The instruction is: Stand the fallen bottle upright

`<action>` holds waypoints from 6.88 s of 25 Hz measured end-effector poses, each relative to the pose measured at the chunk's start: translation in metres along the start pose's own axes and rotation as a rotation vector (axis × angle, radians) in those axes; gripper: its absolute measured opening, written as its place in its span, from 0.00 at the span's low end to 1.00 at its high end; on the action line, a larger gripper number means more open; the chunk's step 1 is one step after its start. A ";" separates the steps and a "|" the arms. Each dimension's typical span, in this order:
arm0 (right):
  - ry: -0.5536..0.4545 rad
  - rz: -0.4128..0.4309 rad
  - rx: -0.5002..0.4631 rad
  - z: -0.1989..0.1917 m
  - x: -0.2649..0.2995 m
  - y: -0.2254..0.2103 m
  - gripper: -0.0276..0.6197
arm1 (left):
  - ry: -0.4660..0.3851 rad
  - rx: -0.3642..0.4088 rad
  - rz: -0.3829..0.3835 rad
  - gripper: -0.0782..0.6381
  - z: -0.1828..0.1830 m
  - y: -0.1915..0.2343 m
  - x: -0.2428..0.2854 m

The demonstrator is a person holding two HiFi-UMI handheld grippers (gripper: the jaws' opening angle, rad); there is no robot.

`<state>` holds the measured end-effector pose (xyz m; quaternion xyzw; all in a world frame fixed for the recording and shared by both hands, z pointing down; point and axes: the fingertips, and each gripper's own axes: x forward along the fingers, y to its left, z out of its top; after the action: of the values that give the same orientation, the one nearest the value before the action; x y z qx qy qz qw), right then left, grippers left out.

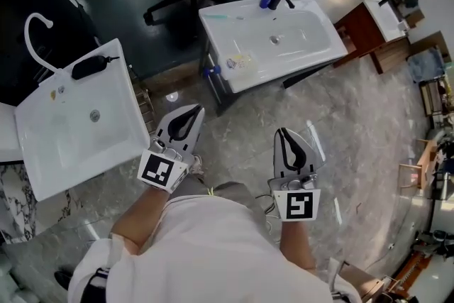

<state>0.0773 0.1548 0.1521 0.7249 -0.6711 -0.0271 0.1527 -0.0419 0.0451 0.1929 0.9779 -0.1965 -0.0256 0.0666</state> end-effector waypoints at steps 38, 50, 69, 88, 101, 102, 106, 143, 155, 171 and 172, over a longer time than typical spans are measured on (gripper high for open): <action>-0.053 0.312 -0.053 -0.031 0.109 -0.065 0.11 | 0.029 0.024 0.257 0.13 -0.017 0.005 0.072; 0.015 0.420 -0.234 -0.059 0.147 -0.037 0.11 | 0.022 -0.016 0.307 0.13 -0.044 0.029 0.069; 0.139 0.670 -0.455 -0.126 0.221 0.049 0.21 | 0.025 -0.090 0.386 0.13 -0.114 0.074 0.056; 0.277 0.745 -0.841 -0.201 0.297 0.108 0.35 | -0.007 -0.180 0.432 0.13 -0.176 0.109 0.045; 0.388 0.797 -1.037 -0.244 0.318 0.131 0.37 | -0.021 -0.199 0.438 0.13 -0.194 0.132 0.028; 0.395 0.799 -1.044 -0.246 0.319 0.131 0.37 | -0.022 -0.201 0.439 0.13 -0.194 0.134 0.027; 0.438 0.811 -1.081 -0.256 0.322 0.130 0.37 | -0.024 -0.209 0.445 0.13 -0.197 0.139 0.021; 0.480 0.721 -1.028 -0.266 0.329 0.125 0.29 | -0.020 -0.234 0.441 0.13 -0.208 0.148 0.018; 0.363 0.688 -0.907 -0.239 0.320 0.108 0.29 | -0.007 -0.220 0.406 0.13 -0.203 0.129 0.043; 0.226 0.698 -0.715 -0.200 0.306 0.095 0.29 | -0.002 -0.215 0.399 0.13 -0.206 0.109 0.060; 0.215 0.699 -0.704 -0.197 0.306 0.095 0.29 | 0.003 -0.214 0.401 0.13 -0.207 0.108 0.060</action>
<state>0.0642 -0.1142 0.4150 0.3601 -0.8044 -0.1239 0.4560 -0.0122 -0.0522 0.4120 0.9067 -0.3830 -0.0310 0.1738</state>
